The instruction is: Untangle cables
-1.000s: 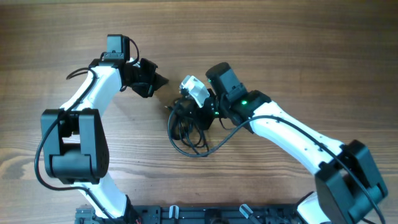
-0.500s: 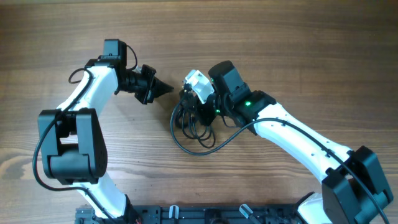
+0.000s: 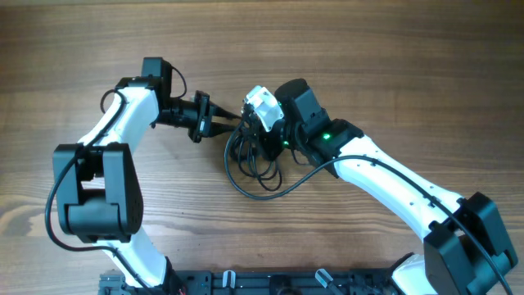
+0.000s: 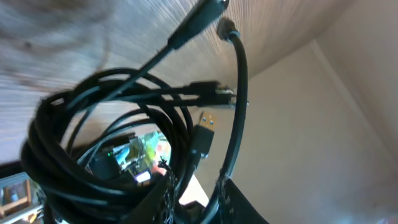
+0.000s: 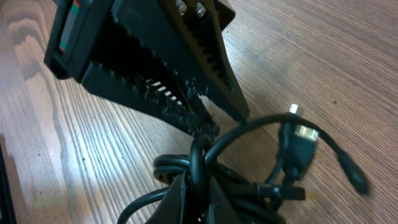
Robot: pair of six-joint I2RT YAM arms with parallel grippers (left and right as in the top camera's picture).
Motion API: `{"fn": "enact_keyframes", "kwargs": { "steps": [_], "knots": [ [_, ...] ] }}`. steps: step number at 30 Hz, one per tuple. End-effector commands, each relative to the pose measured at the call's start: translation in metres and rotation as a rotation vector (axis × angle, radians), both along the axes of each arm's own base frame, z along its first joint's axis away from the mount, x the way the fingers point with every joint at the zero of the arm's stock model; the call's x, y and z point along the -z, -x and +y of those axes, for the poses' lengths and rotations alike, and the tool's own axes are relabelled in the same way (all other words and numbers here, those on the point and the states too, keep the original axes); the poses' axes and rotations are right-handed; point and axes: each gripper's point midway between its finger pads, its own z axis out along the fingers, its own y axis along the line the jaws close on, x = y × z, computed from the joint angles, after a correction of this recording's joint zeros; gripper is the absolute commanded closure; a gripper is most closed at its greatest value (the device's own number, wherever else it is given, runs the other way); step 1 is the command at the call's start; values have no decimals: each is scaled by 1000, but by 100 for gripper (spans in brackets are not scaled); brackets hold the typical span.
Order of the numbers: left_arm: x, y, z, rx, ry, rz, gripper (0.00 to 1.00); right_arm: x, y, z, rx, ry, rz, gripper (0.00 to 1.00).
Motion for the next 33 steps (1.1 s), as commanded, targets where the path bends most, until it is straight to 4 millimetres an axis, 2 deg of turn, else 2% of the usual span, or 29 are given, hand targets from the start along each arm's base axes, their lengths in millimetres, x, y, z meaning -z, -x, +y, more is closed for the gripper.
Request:
{"fn": "enact_keyframes", "kwargs": {
  "steps": [1, 8, 13, 17, 20, 23, 33],
  "knots": [
    [-25, 3, -14, 24, 110, -13, 75, -12, -5, 2, 12, -22, -26, 96],
    [-27, 3, -14, 17, 122, 5, 80, -12, -5, 2, 12, -23, -26, 96],
    [-37, 6, -18, 20, 188, 22, 80, -12, -5, 2, 10, -22, -28, 96],
    [-40, 6, -18, 20, 202, 22, 78, -12, -5, 1, 12, -22, -30, 95],
    [-40, 6, -18, 20, 202, 22, 71, -11, -9, -1, 28, -11, -40, 95],
    [-40, 6, -18, 21, 203, 22, 68, -9, -15, -7, 64, 18, -61, 95],
    [-40, 6, -18, 30, 203, 0, 68, -4, -30, -20, 145, 86, -107, 96]
  ]
}}
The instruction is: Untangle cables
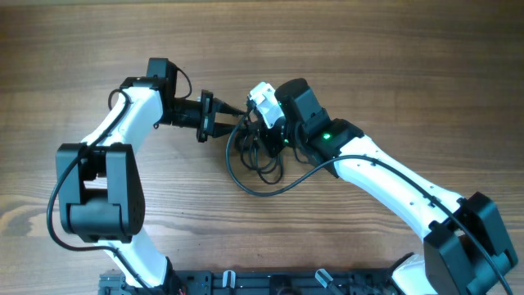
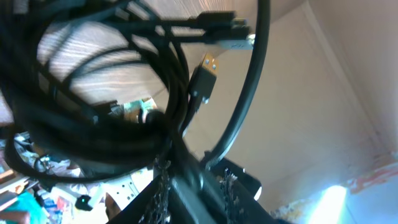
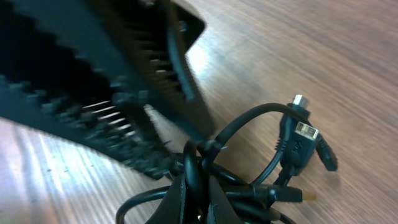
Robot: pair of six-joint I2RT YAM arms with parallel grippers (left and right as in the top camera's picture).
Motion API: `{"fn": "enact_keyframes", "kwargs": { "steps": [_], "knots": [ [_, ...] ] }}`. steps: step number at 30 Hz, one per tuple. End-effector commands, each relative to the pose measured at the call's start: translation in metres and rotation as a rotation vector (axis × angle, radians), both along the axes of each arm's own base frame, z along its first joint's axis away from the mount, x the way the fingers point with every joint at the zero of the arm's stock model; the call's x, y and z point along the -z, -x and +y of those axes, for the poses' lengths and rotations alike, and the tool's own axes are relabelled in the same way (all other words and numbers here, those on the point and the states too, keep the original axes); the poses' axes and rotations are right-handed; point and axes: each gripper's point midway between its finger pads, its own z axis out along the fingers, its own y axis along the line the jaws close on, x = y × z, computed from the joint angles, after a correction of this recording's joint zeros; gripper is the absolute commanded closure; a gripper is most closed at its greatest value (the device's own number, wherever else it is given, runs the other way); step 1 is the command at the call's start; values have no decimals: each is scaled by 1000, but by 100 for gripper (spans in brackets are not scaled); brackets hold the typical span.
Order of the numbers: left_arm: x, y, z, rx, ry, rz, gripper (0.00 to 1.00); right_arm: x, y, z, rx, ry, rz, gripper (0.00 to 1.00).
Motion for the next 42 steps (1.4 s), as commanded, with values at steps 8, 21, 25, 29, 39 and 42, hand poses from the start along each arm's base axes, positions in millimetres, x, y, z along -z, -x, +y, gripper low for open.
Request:
{"fn": "enact_keyframes", "kwargs": {
  "steps": [8, 21, 25, 29, 39, 42],
  "knots": [
    [-8, -1, 0, 4, 5, -36, 69, -9, -8, -1, 25, -6, -32, 96],
    [12, -15, 7, -75, -122, 56, 75, -13, -2, 7, -19, -49, -20, 95],
    [12, -13, 3, -70, -121, 72, 75, -13, -2, 7, -20, -50, -20, 96],
    [7, -11, -3, -54, -91, 74, 77, -13, -2, 7, -20, -50, -20, 96],
    [6, -12, -3, -56, -88, 66, 92, -13, -2, 7, -20, -49, -17, 96],
    [5, -18, -3, -66, -85, 46, 92, -13, -2, 7, -20, -48, -17, 96]
  ]
}}
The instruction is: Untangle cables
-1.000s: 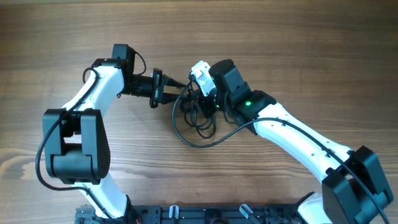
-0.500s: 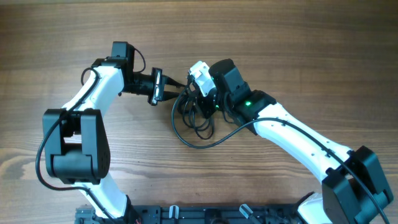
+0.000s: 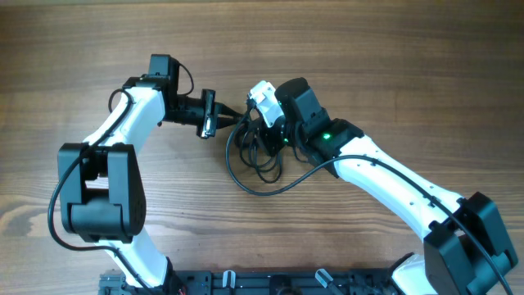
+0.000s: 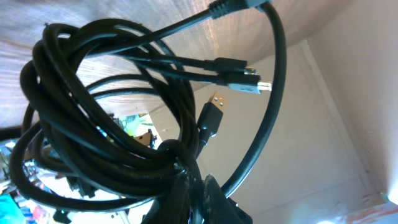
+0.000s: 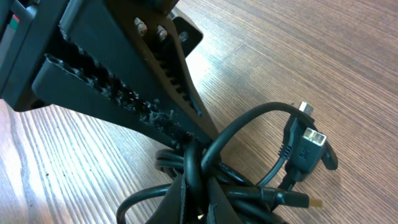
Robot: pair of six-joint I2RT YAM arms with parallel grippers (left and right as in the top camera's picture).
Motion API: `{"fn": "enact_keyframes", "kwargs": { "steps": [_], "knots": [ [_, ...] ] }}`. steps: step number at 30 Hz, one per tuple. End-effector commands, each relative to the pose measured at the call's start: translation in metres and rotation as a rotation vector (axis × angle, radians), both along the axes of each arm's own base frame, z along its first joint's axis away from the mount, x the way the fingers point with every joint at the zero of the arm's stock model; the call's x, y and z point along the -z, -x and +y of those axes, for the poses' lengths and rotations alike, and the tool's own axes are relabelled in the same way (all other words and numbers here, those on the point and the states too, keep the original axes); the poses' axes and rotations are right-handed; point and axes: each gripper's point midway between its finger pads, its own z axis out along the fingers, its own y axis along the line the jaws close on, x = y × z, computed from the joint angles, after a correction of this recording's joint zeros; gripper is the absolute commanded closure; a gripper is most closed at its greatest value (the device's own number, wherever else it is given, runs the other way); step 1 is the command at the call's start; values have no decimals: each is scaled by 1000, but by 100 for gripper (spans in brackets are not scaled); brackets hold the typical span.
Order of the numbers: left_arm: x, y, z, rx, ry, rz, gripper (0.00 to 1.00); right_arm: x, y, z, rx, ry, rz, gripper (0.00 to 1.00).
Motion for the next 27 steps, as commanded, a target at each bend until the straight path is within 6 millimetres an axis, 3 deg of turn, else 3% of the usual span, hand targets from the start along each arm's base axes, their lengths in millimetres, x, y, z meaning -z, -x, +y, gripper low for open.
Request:
{"fn": "enact_keyframes", "kwargs": {
  "steps": [1, 5, 11, 19, 23, 27],
  "knots": [
    [-11, -5, -4, 0, 20, -35, 92, -10, -1, 4, -14, -34, -8, 96],
    [-11, -6, -4, -4, 19, -27, 96, -10, -1, 4, -14, -34, -8, 94],
    [-11, -6, -4, -4, 20, -27, 96, -11, -4, 4, -6, -32, -21, 73],
    [-11, -4, -5, -5, 24, -12, 96, -35, -5, -3, 10, -63, -60, 64],
    [-12, -4, -5, -3, 30, -13, 96, -55, 5, -11, 10, -73, -75, 64],
    [-12, -4, -5, -3, 30, -13, 96, -51, 17, -19, 25, -54, -12, 69]
  ]
}}
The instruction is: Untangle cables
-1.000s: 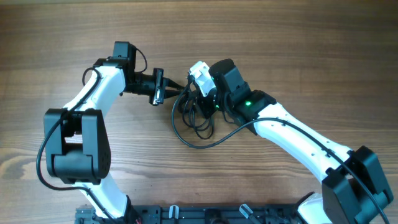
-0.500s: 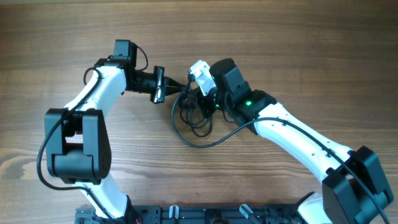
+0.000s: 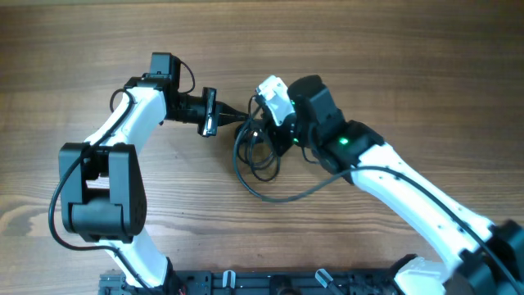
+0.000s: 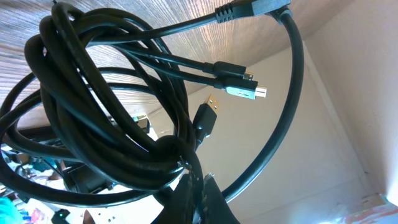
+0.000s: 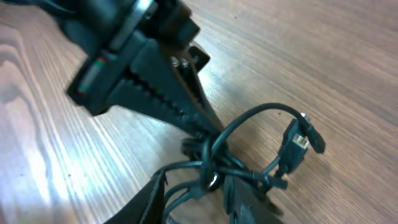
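Observation:
A tangled bundle of black cables [image 3: 259,152] lies mid-table, one long strand looping out toward the front. My left gripper [image 3: 236,120] is shut on a strand at the bundle's left edge; its wrist view shows the coils [image 4: 106,118], loose USB plugs [image 4: 208,117] and the pinched fingertips [image 4: 198,194]. My right gripper [image 3: 275,136] is over the bundle's right side. In its wrist view it stands open [image 5: 196,198], the knot of cables [image 5: 212,167] lying between its fingers [image 5: 156,194], and the left gripper [image 5: 163,78] reaches in from the upper left.
Bare wooden tabletop [image 3: 393,65] surrounds the bundle. A black rail [image 3: 270,283] runs along the front edge between the arm bases. The two grippers are close together over the cables.
My right gripper, shut on the bundle before, now stands open and has drawn back a little from it. The left gripper stays shut on the same strand. The long loop has shifted slightly.
At first both grippers were shut on the bundle. Then the left gripper stood open beside the cables while the right held them. The left was then shut again on a strand at the bundle's left edge, and now the right has let go.

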Robot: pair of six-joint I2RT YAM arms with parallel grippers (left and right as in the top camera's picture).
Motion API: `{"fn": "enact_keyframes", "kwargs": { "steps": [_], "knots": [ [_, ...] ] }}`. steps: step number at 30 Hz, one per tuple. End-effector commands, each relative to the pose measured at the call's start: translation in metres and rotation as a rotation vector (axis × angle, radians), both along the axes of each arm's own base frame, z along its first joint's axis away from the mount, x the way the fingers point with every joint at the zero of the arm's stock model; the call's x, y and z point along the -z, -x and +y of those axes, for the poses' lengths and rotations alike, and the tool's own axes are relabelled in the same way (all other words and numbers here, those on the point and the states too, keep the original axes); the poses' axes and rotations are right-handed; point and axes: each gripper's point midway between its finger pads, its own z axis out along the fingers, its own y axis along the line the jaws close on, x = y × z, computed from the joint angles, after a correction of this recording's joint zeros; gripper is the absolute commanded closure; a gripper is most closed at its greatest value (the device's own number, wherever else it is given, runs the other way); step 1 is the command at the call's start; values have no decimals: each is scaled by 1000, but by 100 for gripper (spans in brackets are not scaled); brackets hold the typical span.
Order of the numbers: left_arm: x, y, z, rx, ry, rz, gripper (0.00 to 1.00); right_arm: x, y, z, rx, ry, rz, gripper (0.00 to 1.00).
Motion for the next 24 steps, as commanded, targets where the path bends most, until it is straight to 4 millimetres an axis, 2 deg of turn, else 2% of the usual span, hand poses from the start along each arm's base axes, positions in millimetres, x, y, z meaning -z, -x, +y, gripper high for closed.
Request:
{"fn": "enact_keyframes", "kwargs": {
  "steps": [1, 5, 7, 10, 16, 21, 24],
  "knots": [
    [-13, 0, -4, 5, 33, -9, 96, -3, 9, -5, 14, -8, 57, 72],
    [-13, 0, -4, 5, 35, -9, 96, 13, 20, -8, 5, 34, 119, 75],
    [-15, 0, -5, 7, 48, -8, 94, 17, 22, -7, 1, 44, 132, 75],
    [-15, 0, -4, 7, 48, -8, 96, 21, 25, -1, 3, 40, 149, 76],
    [-16, 1, -5, -13, 56, 46, 96, 30, 15, 5, 118, 57, 139, 80],
    [-22, 2, -7, -15, 92, 76, 96, 44, 3, 4, 175, 111, 103, 79],
    [-22, 2, -7, -16, 92, 76, 96, 43, -5, 7, 182, 98, 73, 78]
  ]
}}
